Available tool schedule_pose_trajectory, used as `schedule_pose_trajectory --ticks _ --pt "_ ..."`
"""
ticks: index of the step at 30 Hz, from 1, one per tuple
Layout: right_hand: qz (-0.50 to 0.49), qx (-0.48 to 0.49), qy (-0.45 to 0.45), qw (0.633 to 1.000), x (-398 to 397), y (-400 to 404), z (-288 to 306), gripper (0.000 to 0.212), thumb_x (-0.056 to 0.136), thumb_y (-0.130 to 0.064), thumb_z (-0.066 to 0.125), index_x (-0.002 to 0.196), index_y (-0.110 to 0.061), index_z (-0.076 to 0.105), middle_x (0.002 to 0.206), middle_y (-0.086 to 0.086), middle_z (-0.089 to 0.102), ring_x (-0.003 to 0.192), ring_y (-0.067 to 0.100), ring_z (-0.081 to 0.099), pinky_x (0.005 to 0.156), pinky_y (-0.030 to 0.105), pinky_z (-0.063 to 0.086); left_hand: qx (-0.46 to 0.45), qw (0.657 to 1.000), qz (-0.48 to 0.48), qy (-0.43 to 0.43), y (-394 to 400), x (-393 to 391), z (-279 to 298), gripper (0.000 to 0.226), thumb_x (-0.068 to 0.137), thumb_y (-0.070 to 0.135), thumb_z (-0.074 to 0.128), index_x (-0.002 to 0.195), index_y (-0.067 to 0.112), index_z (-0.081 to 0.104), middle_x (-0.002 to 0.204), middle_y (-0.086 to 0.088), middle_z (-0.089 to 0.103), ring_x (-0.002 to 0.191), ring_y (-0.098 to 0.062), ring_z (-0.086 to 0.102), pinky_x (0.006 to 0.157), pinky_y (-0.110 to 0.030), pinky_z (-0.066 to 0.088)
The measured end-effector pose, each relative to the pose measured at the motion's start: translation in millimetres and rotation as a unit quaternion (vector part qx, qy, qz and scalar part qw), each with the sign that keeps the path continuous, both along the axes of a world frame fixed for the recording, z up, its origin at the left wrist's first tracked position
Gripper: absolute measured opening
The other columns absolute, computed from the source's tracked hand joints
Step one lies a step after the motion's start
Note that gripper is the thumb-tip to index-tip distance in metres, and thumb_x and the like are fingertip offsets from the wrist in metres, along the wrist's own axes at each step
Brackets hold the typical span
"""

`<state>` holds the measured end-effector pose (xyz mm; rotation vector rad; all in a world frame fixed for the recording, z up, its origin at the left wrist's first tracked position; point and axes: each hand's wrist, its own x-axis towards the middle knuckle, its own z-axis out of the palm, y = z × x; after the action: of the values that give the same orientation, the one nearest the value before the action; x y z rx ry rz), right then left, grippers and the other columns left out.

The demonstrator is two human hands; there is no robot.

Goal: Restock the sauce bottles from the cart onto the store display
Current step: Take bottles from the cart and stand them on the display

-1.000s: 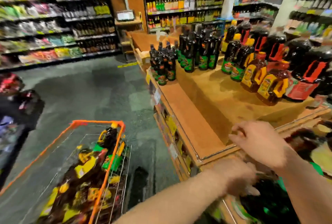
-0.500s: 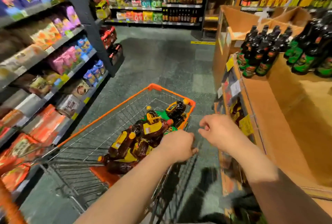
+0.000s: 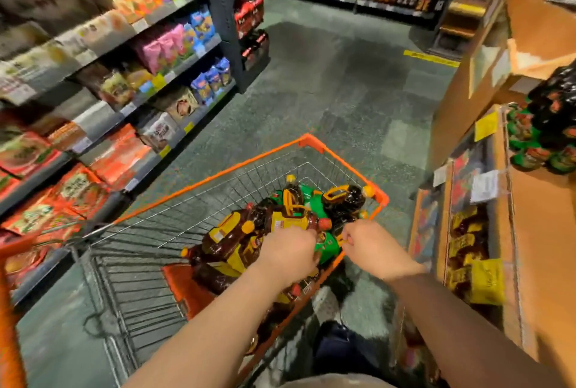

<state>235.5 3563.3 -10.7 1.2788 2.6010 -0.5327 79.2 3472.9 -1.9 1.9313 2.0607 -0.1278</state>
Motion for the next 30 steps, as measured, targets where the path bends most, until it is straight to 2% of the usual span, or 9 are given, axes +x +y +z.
schedule_pose_trajectory --ticks 2,6,8,11,15,20,24,27,30 --pt "0.018 -0.022 -0.013 0.999 -6.9 24.9 -18.7 0.017 0.090 -0.019 0.050 0.097 -0.013 0.065 0.096 0.009 0.061 0.095 0.029 0.059 0.081 0.036 0.048 -0.021 1.000 0.015 0.003 16.0 2.4 -7.3 0.029 0.095 0.034 0.049 0.112 0.011 0.056 0.109 -0.018 0.062 0.093 -0.037 0.064 0.063 -0.037 0.045" --pt "0.076 -0.040 -0.034 0.996 -19.4 61.9 -54.7 0.025 0.093 -0.019 0.045 0.109 -0.012 0.063 0.107 0.010 0.059 0.104 0.030 0.058 0.086 0.036 0.048 -0.055 0.997 0.057 -0.008 46.9 9.3 -20.5 0.022 0.095 0.028 0.050 0.108 0.012 0.057 0.102 -0.012 0.065 0.093 -0.035 0.064 0.065 -0.035 0.044" --pt "0.094 -0.024 -0.047 0.994 -26.0 72.8 -69.9 0.026 0.093 -0.018 0.046 0.114 -0.014 0.060 0.109 0.009 0.058 0.106 0.029 0.057 0.084 0.035 0.048 -0.069 0.994 0.079 -0.008 59.6 12.1 -29.3 0.020 0.096 0.024 0.049 0.110 0.012 0.057 0.103 -0.011 0.064 0.093 -0.034 0.064 0.063 -0.034 0.040" --pt "0.109 -0.008 -0.044 0.993 -32.7 86.5 -94.8 0.027 0.092 -0.015 0.050 0.118 -0.014 0.057 0.109 0.008 0.056 0.106 0.027 0.056 0.083 0.035 0.047 -0.089 0.989 0.121 -0.009 70.7 13.8 -45.7 0.023 0.096 0.024 0.047 0.113 0.012 0.055 0.105 -0.010 0.062 0.094 -0.034 0.063 0.065 -0.037 0.046" --pt "0.141 -0.032 -0.070 0.987 -43.8 103.2 -128.5 0.028 0.091 -0.016 0.054 0.119 -0.010 0.053 0.111 0.010 0.054 0.108 0.029 0.052 0.086 0.034 0.048 -0.113 0.979 0.170 -0.017 68.9 11.3 -59.7 0.025 0.094 0.026 0.048 0.114 0.012 0.056 0.107 -0.009 0.062 0.097 -0.032 0.063 0.069 -0.040 0.050" --pt "0.135 -0.088 -0.092 0.983 -59.2 114.0 -151.5 0.040 0.094 -0.035 0.057 0.121 -0.008 0.047 0.115 0.013 0.056 0.107 0.031 0.055 0.084 0.038 0.050 -0.114 0.968 0.224 -0.002 58.2 3.6 -59.9 0.025 0.097 0.025 0.044 0.116 0.012 0.055 0.108 -0.008 0.061 0.096 -0.031 0.063 0.064 -0.034 0.044" --pt "0.094 -0.131 -0.096 0.982 -68.3 116.4 -159.9 0.040 0.094 -0.031 0.058 0.121 -0.004 0.044 0.114 0.016 0.060 0.104 0.032 0.061 0.080 0.037 0.051 -0.128 0.960 0.248 0.001 50.8 3.5 -59.9 0.026 0.098 0.027 0.043 0.116 0.011 0.053 0.107 -0.009 0.060 0.091 -0.033 0.062 0.060 -0.035 0.039" --pt "0.043 -0.169 -0.059 0.983 -75.7 116.3 -161.9 0.041 0.089 -0.029 0.067 0.112 -0.002 0.047 0.106 0.016 0.064 0.100 0.032 0.064 0.076 0.035 0.051 -0.132 0.960 0.246 0.005 48.4 4.8 -62.5 0.028 0.099 0.027 0.042 0.118 0.009 0.051 0.107 -0.011 0.060 0.090 -0.033 0.063 0.059 -0.034 0.040" --pt "0.033 -0.185 -0.011 0.982 -77.8 105.6 -158.6 0.034 0.085 -0.026 0.069 0.100 -0.006 0.044 0.092 0.013 0.066 0.085 0.030 0.066 0.070 0.037 0.055 -0.130 0.961 0.243 0.006 45.0 2.1 -60.0 0.025 0.098 0.026 0.041 0.114 0.011 0.053 0.106 -0.009 0.061 0.089 -0.032 0.063 0.059 -0.034 0.040"
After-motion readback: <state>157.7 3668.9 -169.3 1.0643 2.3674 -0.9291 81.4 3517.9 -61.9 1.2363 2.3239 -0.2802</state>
